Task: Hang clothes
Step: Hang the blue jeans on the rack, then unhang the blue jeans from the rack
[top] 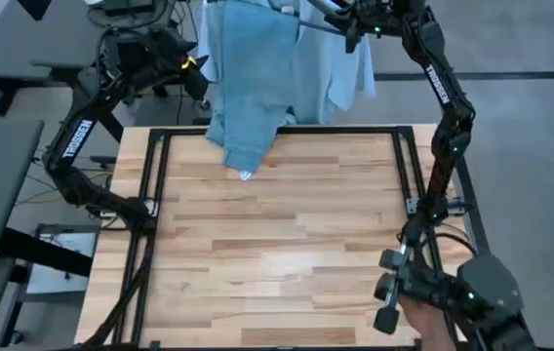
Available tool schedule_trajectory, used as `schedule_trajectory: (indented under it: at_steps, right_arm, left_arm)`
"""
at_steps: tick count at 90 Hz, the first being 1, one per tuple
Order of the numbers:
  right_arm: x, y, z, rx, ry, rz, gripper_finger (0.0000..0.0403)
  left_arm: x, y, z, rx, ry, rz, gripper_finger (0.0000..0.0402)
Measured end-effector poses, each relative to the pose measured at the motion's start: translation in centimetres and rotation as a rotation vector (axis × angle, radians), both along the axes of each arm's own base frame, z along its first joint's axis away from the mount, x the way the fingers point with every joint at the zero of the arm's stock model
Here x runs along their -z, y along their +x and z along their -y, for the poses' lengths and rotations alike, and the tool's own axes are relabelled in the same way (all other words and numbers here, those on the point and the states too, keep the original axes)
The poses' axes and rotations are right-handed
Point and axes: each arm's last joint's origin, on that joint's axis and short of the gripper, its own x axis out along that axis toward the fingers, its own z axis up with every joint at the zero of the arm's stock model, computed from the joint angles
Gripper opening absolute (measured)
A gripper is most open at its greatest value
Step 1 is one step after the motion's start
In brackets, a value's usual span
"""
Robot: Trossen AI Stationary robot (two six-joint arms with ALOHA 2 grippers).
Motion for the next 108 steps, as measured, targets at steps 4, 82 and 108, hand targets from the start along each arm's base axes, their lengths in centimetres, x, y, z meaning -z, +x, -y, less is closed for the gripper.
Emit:
schedule_trajectory:
  at_steps: [4,82,108]
  right_arm:
    - [0.1,0.0,0.2,0.003,-0.003,-0.001,0.0029]
    - [-5.0,-8.0,-10.7,0.266,0.112,-0.148,0.0247]
    - [-5.3,-10.7,-19.6,0.170,0.235,-0.276,0.0248]
  left_arm:
    - [0.0,0.0,0.0,0.000,0.000,0.001,0.0178]
    - [0.5,0.5,0.7,0.068,-0.088,0.022,0.0178]
    - [1.0,2.0,2.5,0.194,-0.139,0.034,0.0178]
